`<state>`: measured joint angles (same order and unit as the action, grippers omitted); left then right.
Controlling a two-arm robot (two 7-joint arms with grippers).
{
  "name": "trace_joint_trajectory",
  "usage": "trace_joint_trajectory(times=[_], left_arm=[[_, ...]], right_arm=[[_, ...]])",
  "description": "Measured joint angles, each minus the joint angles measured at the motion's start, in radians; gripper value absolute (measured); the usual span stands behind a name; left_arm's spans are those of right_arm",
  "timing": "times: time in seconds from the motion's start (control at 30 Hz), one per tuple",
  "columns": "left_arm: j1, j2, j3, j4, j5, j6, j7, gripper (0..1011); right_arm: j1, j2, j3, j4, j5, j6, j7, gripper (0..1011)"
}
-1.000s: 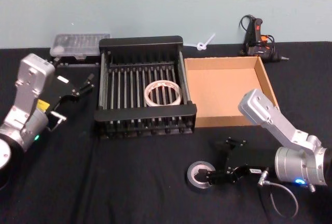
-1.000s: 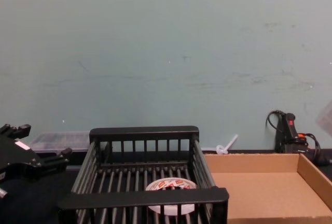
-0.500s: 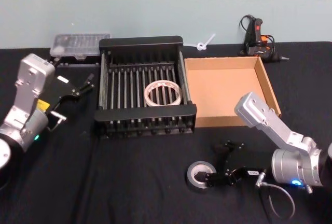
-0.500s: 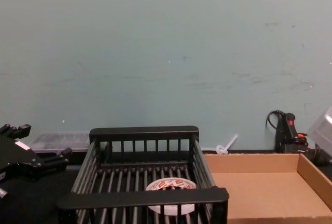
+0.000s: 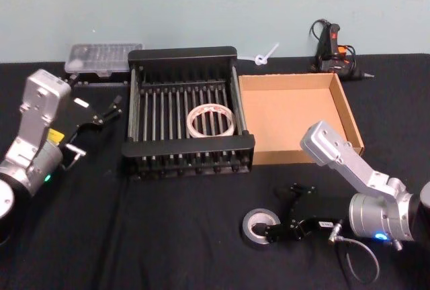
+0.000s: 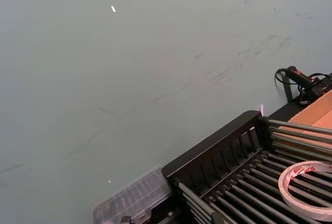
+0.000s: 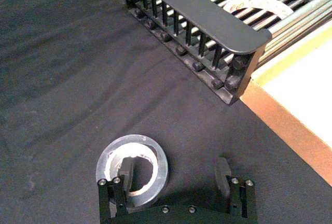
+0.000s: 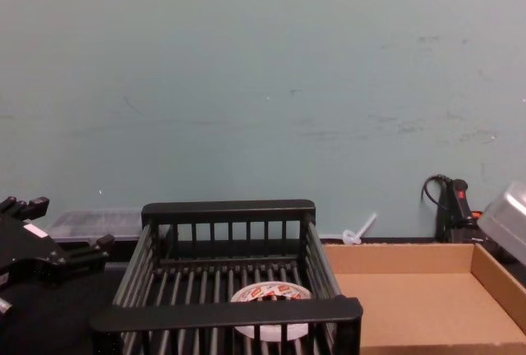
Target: Pick up the white tape and place it into the black box , Pick up the silver tape and place it into the brown box.
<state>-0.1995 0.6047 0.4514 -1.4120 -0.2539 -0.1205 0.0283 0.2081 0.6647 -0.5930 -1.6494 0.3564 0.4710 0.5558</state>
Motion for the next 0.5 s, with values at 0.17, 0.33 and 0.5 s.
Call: trace_joint_trajectory(times=[0.17,0.33,0.5], left_arm=[[0.000,0.000,0.000,0.000,0.000,0.000,0.000,1001],[0.000,0.000,0.000,0.000,0.000,0.000,0.000,1001],[0.000,0.000,0.000,0.000,0.000,0.000,0.000,1001]], right_arm=[[0.000,0.000,0.000,-0.001,0.000,0.000,0.000,1002],[-0.001,0.001,0.001,-0.001,0.000,0.000,0.000,1003],[-0.001,0.001,0.002,-0.002,0.000,0.000,-0.001,926]])
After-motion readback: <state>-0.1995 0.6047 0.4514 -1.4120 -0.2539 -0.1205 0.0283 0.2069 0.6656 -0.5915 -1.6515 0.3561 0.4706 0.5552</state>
